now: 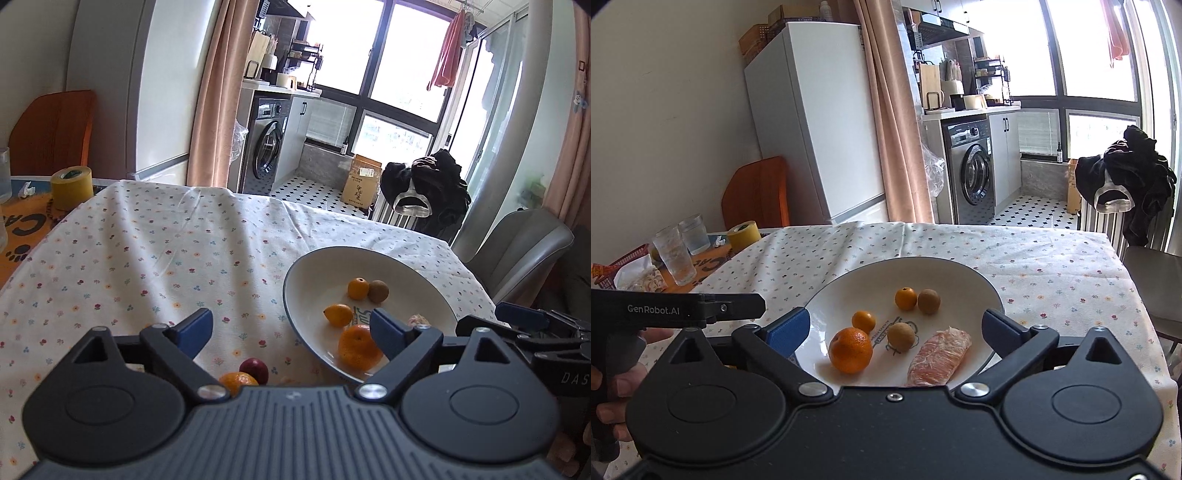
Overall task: Organize fruits
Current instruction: 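Open the left tool to drop the orange while the right tool releases the segment into the bowl, then withdraw both tools from the bowl toward the remaining fruit on the cloth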
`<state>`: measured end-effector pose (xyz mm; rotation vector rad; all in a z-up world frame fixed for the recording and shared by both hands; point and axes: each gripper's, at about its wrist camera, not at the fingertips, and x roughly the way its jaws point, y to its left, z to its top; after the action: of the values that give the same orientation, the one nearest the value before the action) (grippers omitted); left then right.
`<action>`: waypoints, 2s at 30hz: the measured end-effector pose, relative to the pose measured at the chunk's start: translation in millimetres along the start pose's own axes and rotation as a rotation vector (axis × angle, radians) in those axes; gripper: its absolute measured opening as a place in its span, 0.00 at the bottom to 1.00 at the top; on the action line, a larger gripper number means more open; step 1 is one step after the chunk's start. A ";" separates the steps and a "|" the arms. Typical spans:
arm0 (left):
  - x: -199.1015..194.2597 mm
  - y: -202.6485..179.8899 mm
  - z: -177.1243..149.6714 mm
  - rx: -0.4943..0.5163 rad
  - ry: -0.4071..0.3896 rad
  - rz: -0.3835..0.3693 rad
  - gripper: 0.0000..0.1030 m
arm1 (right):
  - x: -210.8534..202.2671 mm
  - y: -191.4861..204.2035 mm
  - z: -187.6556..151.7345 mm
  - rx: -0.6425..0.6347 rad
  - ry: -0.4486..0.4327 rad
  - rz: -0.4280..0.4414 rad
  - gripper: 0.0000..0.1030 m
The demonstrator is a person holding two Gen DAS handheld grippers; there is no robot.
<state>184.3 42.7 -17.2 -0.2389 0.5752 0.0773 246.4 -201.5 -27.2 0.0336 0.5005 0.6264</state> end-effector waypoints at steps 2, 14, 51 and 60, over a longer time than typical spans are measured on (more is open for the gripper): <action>-6.0 3.3 -1.1 -0.006 -0.013 0.000 0.98 | -2.6 3.3 -0.6 0.000 0.003 0.004 1.00; -36.4 19.6 -8.8 -0.025 -0.035 -0.001 1.00 | -18.1 24.7 -6.2 -0.022 0.007 0.039 1.00; -47.8 58.2 -49.7 -0.063 -0.021 -0.033 0.85 | 2.2 66.4 -40.2 -0.137 0.151 0.254 0.65; -29.2 59.9 -59.0 -0.059 0.032 -0.041 0.63 | 22.6 72.3 -47.4 -0.174 0.188 0.259 0.60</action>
<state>120.3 86.2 -61.3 -0.3099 0.5998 0.0512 200.4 -135.4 -65.9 -0.1280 0.6270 0.9311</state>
